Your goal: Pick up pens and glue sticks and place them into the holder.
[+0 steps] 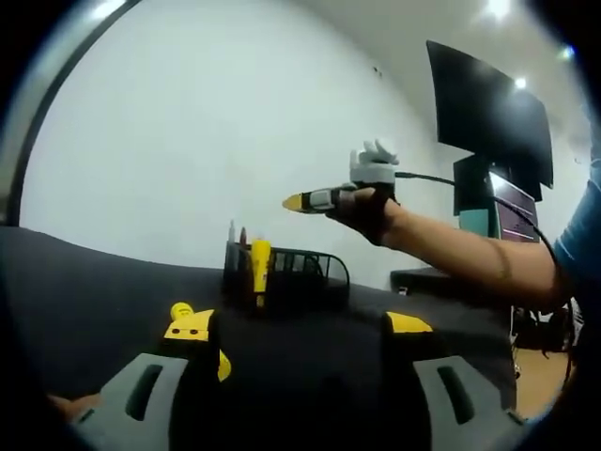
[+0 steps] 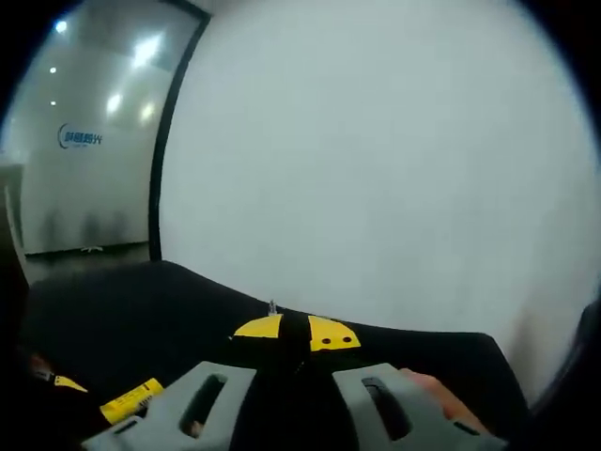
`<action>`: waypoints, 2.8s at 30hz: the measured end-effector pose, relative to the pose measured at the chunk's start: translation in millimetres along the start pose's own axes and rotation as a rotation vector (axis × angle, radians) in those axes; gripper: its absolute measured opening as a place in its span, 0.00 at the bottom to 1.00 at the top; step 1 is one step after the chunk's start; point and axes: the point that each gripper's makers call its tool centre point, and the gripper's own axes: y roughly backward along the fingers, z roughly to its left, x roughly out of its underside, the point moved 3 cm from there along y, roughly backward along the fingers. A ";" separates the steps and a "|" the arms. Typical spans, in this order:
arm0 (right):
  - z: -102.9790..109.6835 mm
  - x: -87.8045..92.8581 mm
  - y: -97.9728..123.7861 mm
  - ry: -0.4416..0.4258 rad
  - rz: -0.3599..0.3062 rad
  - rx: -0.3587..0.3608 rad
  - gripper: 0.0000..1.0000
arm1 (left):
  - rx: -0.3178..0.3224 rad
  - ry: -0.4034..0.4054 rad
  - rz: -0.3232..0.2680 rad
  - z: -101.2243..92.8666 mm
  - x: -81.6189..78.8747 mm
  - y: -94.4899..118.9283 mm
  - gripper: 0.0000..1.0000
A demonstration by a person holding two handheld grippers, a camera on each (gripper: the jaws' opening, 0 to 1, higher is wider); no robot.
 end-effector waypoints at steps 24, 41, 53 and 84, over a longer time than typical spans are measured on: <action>-2.4 12.6 101.4 -0.017 -0.009 -0.011 0.09 | -0.089 0.023 0.048 18.3 -2.3 0.6 0.83; -13.5 50.6 154.9 -0.132 -0.037 0.008 0.10 | -0.134 0.068 0.061 33.7 -41.5 -3.0 0.87; -0.5 94.0 177.4 -0.186 -0.020 0.019 0.10 | -0.257 -0.033 0.109 32.6 -26.3 -1.0 0.68; 23.4 135.5 193.9 -0.184 -0.034 -0.045 0.16 | -0.569 -0.018 0.228 58.9 25.3 -15.2 0.46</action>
